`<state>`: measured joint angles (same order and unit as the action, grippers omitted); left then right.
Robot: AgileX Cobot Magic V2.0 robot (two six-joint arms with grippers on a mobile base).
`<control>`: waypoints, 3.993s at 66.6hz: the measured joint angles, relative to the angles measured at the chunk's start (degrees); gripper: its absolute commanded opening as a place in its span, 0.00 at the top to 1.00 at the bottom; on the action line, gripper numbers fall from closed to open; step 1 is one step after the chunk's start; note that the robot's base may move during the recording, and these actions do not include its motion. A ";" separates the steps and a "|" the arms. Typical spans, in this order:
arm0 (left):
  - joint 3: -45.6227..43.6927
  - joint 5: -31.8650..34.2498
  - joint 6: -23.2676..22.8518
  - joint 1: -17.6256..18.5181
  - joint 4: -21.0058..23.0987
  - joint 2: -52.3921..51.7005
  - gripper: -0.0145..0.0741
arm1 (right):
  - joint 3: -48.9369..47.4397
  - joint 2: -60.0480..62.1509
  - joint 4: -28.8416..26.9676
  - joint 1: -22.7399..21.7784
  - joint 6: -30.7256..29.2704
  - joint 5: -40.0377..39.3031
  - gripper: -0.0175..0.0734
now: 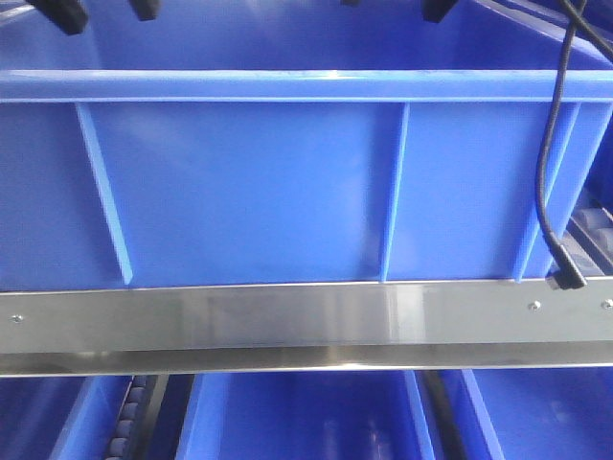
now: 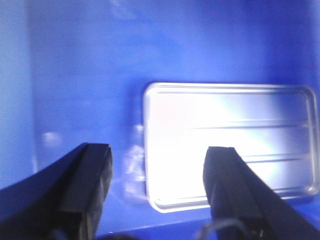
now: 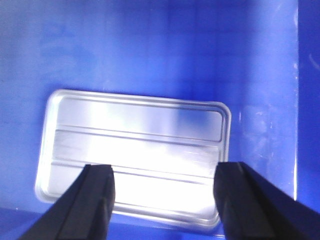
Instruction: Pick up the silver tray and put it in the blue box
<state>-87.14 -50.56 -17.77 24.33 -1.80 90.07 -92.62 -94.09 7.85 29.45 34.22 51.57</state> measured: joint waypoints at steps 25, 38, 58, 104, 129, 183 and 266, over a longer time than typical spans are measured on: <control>0.00 1.38 0.00 -0.62 2.85 0.00 0.85 | 0.00 0.00 0.00 0.00 0.00 -0.50 0.75; 0.00 -0.19 0.00 -0.62 2.85 0.00 0.85 | 0.11 0.00 0.00 0.00 0.00 -2.40 0.75; 10.66 6.09 0.00 -0.41 3.25 -6.27 0.84 | 14.86 8.53 2.90 4.00 -6.29 -22.36 0.75; 55.36 38.32 0.00 4.06 -6.96 -59.28 0.84 | 58.20 54.08 21.39 5.06 -10.46 -56.76 0.75; 58.17 35.97 0.00 4.09 -6.96 -72.81 0.84 | 65.02 68.15 21.48 5.06 -10.46 -54.04 0.75; 58.17 35.97 0.00 4.09 -6.96 -72.81 0.84 | 76.21 69.88 5.53 -9.79 -23.57 -56.09 0.75; 58.17 35.97 0.00 4.09 -6.96 -72.81 0.84 | 94.27 94.68 -4.59 -25.70 -32.82 -51.57 0.75</control>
<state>-28.96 -14.58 -17.77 28.42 -8.76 17.26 1.65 0.59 3.26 3.75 1.40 0.00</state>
